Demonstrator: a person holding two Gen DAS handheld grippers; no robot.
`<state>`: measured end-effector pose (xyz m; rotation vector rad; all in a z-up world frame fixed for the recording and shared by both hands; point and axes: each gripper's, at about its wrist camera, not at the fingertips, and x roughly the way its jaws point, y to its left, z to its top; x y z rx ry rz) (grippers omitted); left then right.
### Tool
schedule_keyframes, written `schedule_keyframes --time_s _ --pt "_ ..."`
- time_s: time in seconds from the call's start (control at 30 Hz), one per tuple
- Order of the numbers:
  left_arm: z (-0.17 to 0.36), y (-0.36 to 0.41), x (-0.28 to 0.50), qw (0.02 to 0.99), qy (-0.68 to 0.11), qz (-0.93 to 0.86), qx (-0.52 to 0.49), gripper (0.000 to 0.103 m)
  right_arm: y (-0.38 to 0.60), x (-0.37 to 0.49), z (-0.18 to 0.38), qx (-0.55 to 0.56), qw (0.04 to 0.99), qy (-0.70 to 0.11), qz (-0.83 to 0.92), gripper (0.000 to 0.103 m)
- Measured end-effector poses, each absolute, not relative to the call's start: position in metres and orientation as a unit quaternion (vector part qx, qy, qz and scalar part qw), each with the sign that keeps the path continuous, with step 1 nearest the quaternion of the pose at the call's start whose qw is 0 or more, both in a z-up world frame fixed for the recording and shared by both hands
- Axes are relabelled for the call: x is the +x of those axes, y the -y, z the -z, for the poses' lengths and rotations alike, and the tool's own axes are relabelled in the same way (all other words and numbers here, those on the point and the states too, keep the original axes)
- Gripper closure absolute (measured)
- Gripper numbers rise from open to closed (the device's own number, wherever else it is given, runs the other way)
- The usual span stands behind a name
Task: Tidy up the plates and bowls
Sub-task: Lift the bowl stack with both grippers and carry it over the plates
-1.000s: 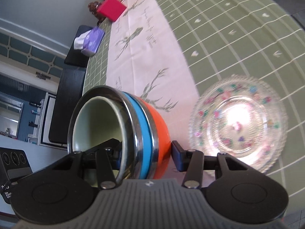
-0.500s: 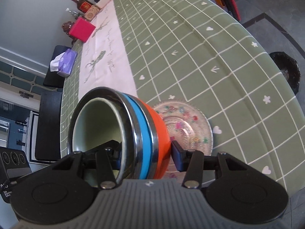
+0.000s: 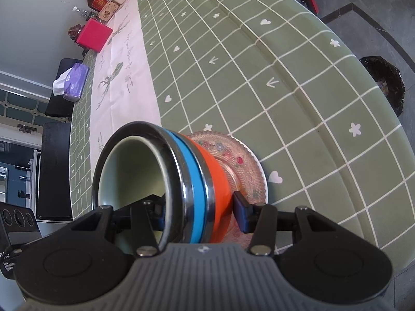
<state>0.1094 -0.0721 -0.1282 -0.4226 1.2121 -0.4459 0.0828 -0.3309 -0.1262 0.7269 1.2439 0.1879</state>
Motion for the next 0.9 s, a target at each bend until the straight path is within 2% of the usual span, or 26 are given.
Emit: schedule_keyframes --time_s 0.73,0.8,0.9 --pt "0.122 0.077 0.106 0.791 -0.549 0.211 -0.167 0.045 0.331 0.082 0.122 0.317 0.758 -0.564 -0.082 0.054" --pt "0.119 0.076 0.105 0.797 -0.542 0.207 -0.169 0.045 0.331 0.083 0.121 0.312 0.761 -0.563 -0.074 0.049" --pt "0.113 0.073 0.104 0.811 -0.526 0.197 -0.165 0.036 0.333 0.082 0.120 0.297 0.769 -0.562 -0.061 0.039"
